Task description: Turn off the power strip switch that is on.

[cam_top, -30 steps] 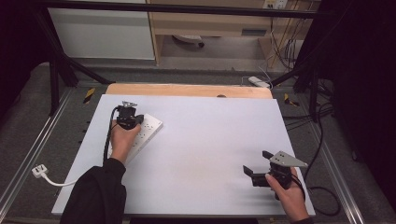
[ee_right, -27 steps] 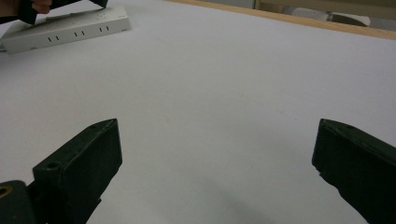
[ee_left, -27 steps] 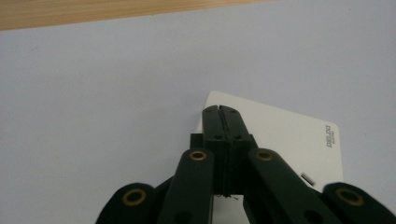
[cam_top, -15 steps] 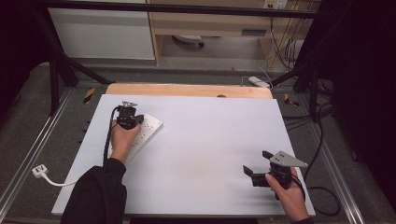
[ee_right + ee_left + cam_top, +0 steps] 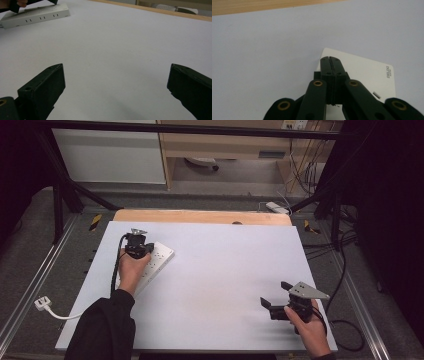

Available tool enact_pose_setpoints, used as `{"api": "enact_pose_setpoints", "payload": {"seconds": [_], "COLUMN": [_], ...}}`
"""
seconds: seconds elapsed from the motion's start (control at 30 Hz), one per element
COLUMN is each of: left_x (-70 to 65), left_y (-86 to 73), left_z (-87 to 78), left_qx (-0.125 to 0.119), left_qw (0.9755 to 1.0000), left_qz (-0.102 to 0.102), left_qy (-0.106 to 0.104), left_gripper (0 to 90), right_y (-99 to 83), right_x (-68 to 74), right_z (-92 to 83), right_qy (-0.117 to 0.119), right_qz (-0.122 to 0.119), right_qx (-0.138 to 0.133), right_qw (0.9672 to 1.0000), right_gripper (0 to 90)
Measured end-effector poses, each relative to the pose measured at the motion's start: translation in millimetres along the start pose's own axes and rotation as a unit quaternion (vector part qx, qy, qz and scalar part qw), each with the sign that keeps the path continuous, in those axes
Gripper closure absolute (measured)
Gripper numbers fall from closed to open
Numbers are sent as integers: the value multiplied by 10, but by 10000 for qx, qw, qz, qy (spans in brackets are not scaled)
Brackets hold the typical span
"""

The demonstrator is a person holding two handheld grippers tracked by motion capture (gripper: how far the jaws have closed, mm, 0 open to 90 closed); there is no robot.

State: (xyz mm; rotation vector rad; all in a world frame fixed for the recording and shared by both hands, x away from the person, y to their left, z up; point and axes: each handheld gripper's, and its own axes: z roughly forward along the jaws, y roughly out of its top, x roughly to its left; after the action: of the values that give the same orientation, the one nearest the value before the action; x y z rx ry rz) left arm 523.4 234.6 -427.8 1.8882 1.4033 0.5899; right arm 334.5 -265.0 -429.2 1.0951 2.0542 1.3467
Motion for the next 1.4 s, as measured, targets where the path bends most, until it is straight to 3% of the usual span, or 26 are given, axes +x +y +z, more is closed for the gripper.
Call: {"api": "enact_pose_setpoints", "payload": {"seconds": [0.67, 1.03, 1.4], "left_x": [-34, -46, -55], "left_y": [17, 53, 101], "left_z": [25, -25, -128], "left_qx": [45, -240, -697], "left_qw": [10000, 9997, 9974], "left_qz": [25, 28, 8], "left_qy": [-48, -86, -172], "left_gripper": [900, 900, 900], "right_y": [-1, 0, -1], "right_x": [-8, -13, -12], "right_z": [-1, -1, 5], "right_qy": [2, 3, 0], "right_qz": [12, 18, 23], "right_qx": [-9, -14, -1], "right_qw": [10000, 10000, 10000], "right_gripper": [20, 20, 20]}}
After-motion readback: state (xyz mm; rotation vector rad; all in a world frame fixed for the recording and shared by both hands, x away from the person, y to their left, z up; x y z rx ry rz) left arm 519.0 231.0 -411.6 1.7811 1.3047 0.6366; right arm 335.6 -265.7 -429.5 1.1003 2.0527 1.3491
